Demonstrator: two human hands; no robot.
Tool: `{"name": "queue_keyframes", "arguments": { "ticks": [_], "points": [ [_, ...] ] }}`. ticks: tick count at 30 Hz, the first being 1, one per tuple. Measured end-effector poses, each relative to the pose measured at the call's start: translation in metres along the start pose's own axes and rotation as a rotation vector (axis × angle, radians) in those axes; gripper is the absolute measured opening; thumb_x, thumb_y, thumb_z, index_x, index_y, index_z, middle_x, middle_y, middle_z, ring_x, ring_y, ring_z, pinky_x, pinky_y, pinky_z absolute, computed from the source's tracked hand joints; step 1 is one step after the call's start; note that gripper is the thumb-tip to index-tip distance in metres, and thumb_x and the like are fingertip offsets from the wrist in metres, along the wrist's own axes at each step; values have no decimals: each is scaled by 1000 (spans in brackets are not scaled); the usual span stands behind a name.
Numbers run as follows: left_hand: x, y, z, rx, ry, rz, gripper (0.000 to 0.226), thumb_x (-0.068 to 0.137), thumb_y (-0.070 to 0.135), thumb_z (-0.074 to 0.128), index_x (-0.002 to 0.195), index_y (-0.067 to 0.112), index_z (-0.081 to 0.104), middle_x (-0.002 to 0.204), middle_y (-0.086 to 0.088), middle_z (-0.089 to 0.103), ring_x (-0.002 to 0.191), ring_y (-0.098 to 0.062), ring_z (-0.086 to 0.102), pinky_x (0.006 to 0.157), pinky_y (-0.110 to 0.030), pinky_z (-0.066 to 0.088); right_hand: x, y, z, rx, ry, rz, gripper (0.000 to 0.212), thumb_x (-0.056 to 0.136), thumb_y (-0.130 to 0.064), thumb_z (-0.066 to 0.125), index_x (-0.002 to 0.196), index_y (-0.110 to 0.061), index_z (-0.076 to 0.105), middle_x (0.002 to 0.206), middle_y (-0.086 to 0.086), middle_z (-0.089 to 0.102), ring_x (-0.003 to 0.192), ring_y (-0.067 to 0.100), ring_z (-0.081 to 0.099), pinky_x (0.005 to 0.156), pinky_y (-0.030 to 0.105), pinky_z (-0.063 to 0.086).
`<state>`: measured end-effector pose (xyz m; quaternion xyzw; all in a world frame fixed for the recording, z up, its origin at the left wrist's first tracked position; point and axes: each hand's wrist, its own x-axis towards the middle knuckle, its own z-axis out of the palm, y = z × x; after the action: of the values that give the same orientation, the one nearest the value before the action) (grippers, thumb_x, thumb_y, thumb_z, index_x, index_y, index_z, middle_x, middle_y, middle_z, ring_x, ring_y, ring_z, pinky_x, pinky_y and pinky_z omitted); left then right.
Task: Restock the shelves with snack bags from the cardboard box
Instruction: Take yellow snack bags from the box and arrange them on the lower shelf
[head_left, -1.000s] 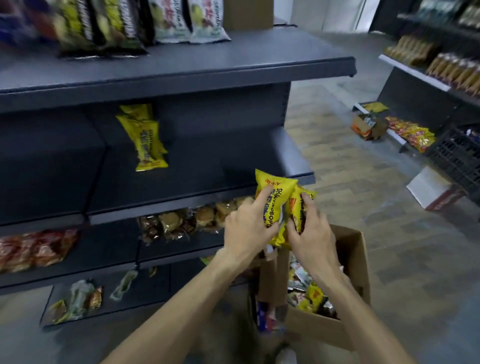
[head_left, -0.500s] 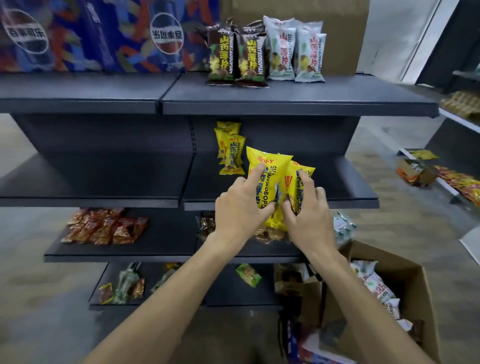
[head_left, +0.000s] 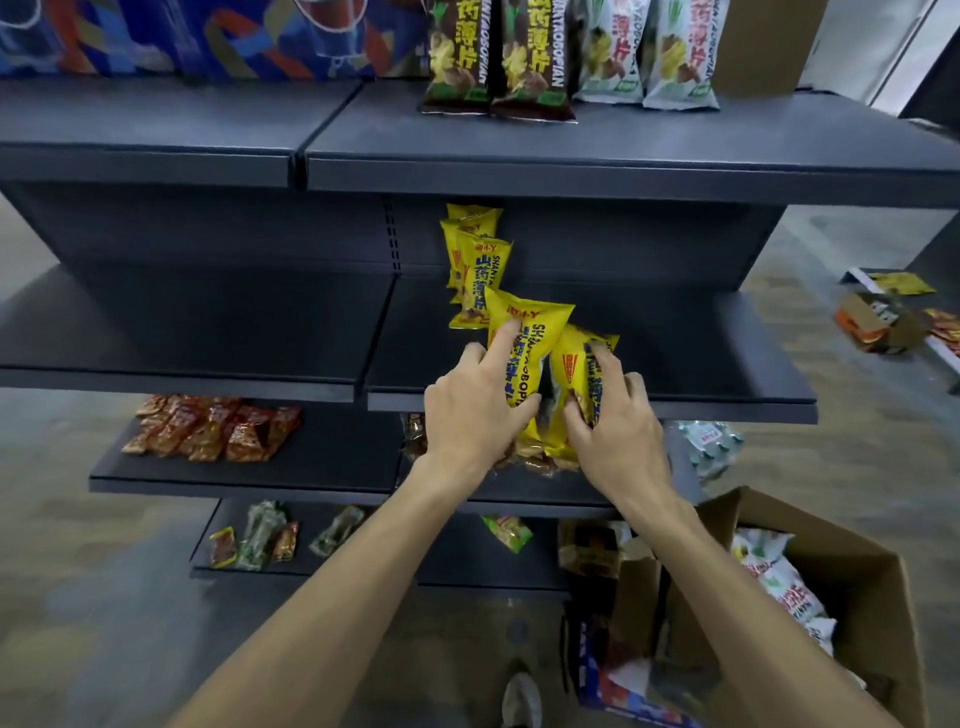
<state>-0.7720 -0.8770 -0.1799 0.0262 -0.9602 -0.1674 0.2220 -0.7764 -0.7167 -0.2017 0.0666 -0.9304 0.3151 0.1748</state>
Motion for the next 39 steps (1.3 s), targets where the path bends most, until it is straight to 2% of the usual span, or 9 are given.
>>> {"name": "queue_keyframes", "arguments": {
  "ticks": [4,7,10,14,21,28,31,36,39],
  "points": [
    [46,-11,36,49,6,-59,77,80,53,67,145,36,29,116,-3,59,82,-34,67,61,-39,50,43,32,18,32,-45,-14,65,92,-32,58,147,-33,24,112,9,47,87,27,53,67,34,42],
    [75,-17,69,130,53,-85,74,81,50,67,146,31,34,117,-4,56,82,-32,67,53,-36,47,79,54,34,36,-85,-24,65,93,-32,55,148,-33,21,122,11,44,98,33,53,73,34,44],
    [101,-22,103,94,25,-117,73,87,46,63,148,32,27,123,-7,48,97,-32,62,59,-42,51,119,71,60,18,-85,-63,62,95,-34,52,150,-30,23,119,11,42,100,32,51,75,34,44],
    [130,-35,135,51,48,-146,75,86,46,64,149,32,26,119,-7,46,94,-33,60,58,-43,51,183,84,107,-67,-52,-164,63,97,-33,51,153,-26,22,114,15,42,100,34,49,76,40,49],
    [143,-64,172,104,110,-104,69,83,50,64,142,27,36,112,-12,49,91,-30,59,43,-38,51,278,82,172,-87,49,-106,60,97,-20,49,152,-32,26,119,17,39,109,36,41,87,42,43],
    [148,-78,181,35,101,-136,78,82,56,65,145,27,30,113,-12,45,99,-29,54,47,-36,49,302,78,208,-49,90,-174,69,89,-6,54,150,-30,31,117,17,37,109,34,41,88,41,43],
    [150,-83,183,-12,82,-104,80,84,57,63,147,25,26,113,-12,43,99,-30,53,49,-37,50,307,74,219,-16,113,-204,77,78,8,46,146,-27,36,117,19,38,106,35,43,93,43,42],
    [147,-88,185,-49,82,-56,80,87,53,64,149,25,21,115,-16,43,100,-30,51,53,-41,54,319,82,237,-125,50,-191,71,81,5,52,143,-27,38,130,12,23,118,39,40,102,41,39],
    [150,-89,184,-55,72,-72,80,87,52,64,149,27,20,114,-16,42,99,-31,51,51,-40,54,322,82,237,-119,43,-227,55,87,1,54,140,-13,47,134,10,25,116,40,42,103,42,39]
  ]
}}
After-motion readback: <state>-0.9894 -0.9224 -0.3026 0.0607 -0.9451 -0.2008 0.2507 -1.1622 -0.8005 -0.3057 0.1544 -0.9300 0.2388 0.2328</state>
